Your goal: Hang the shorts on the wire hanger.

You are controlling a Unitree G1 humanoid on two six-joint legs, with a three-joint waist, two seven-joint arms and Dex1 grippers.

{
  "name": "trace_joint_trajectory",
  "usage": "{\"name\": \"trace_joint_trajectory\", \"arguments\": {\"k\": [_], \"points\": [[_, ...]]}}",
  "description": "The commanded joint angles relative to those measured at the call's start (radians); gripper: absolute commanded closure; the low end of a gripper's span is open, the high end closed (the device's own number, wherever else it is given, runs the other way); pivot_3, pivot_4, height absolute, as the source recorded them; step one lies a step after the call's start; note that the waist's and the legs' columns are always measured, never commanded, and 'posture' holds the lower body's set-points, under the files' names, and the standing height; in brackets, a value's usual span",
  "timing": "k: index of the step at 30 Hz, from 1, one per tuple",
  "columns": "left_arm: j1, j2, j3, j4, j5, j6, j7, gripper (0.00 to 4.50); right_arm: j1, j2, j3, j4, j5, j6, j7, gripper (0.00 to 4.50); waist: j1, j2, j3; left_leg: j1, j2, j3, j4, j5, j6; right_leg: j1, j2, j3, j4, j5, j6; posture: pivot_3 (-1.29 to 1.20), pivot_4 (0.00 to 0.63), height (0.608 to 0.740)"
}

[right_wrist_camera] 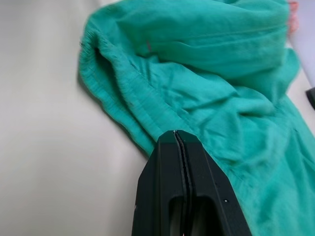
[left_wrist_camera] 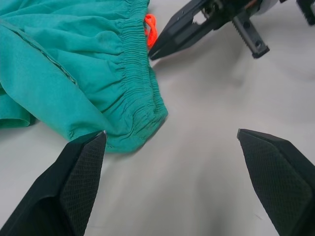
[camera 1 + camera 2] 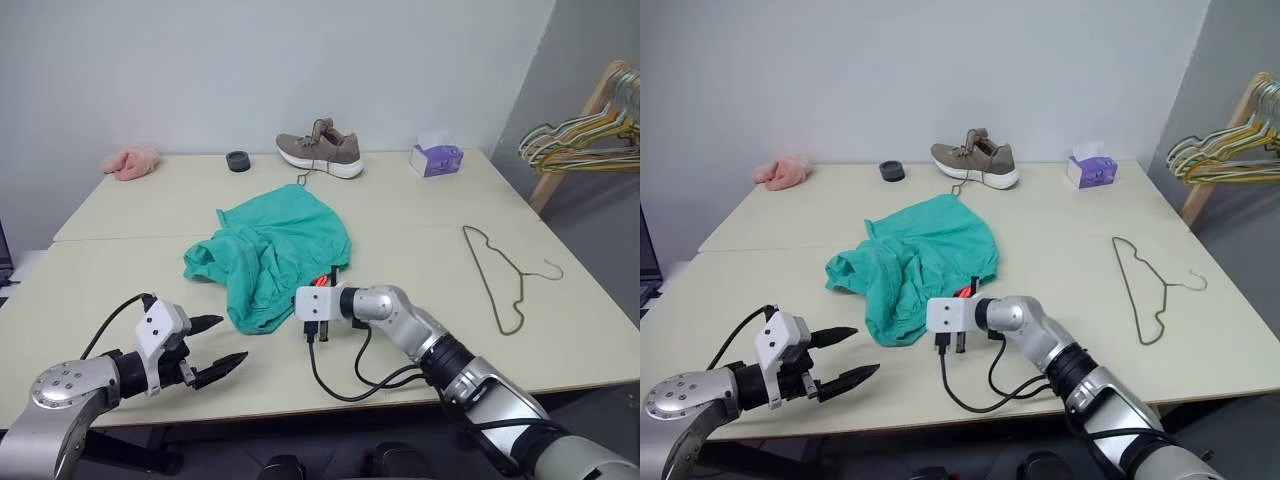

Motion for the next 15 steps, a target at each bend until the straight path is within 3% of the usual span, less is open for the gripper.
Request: {"name": "trace_joint_trajectory", "arguments": {"k": [1, 2, 4, 9, 14, 15], "points": [[-0.026, -0.007, 0.012, 0.019, 0.026, -0.049, 0.020, 0.00, 0.039, -0.050, -0.042, -0.159, 0.099, -0.012, 0.111, 4.48, -0.001, 0.000, 0.000, 0.000, 0.000, 0.000, 0.000, 0.000, 0.000, 0.000, 0.000, 0.000, -0.001, 0.000, 0.000, -0.05, 0.000, 0.740], [-0.034, -0.011, 0.008, 0.029, 0.036, -0.065, 0.025, 0.00, 0.055, -0.061, -0.047, -0.195, 0.118, -0.004, 0.129, 4.48, -0.001, -0.001, 0.000, 0.000, 0.000, 0.000, 0.000, 0.000, 0.000, 0.000, 0.000, 0.000, -0.001, 0.000, 0.000, -0.05, 0.000, 0.740], [-0.069, -0.033, -0.006, 0.055, 0.063, -0.099, 0.057, 0.00, 0.088, -0.081, -0.054, -0.263, 0.148, 0.021, 0.158, 3.91, -0.001, -0.003, -0.002, 0.000, 0.001, 0.000, 0.000, 0.000, 0.000, 0.000, 0.000, 0.000, 0.000, 0.000, 0.000, -0.05, 0.000, 0.740], [-0.126, -0.049, -0.134, 0.055, 0.142, -0.133, 0.051, 0.00, 0.152, -0.127, -0.068, -0.419, 0.200, 0.112, 0.221, 2.21, -0.001, -0.001, -0.001, 0.001, 0.001, 0.000, 0.000, 0.000, 0.000, 0.000, 0.001, 0.000, 0.001, 0.000, 0.000, -0.07, 0.000, 0.740], [-0.216, -0.051, -0.229, 0.146, 0.225, -0.166, 0.064, 0.00, 0.184, -0.272, -0.089, -0.565, 0.309, 0.174, 0.393, 0.50, 0.000, -0.001, -0.001, 0.000, 0.000, 0.000, 0.001, 0.000, 0.000, 0.001, 0.001, 0.000, -0.001, 0.000, 0.000, -0.11, 0.000, 0.740], [-0.234, -0.049, -0.237, 0.170, 0.237, -0.171, 0.066, 0.00, 0.189, -0.295, -0.100, -0.593, 0.330, 0.194, 0.410, 0.50, 0.000, -0.001, -0.001, 0.000, 0.000, 0.000, 0.001, 0.000, 0.000, 0.001, 0.001, 0.000, -0.001, 0.000, 0.000, -0.11, 0.000, 0.740]]}}
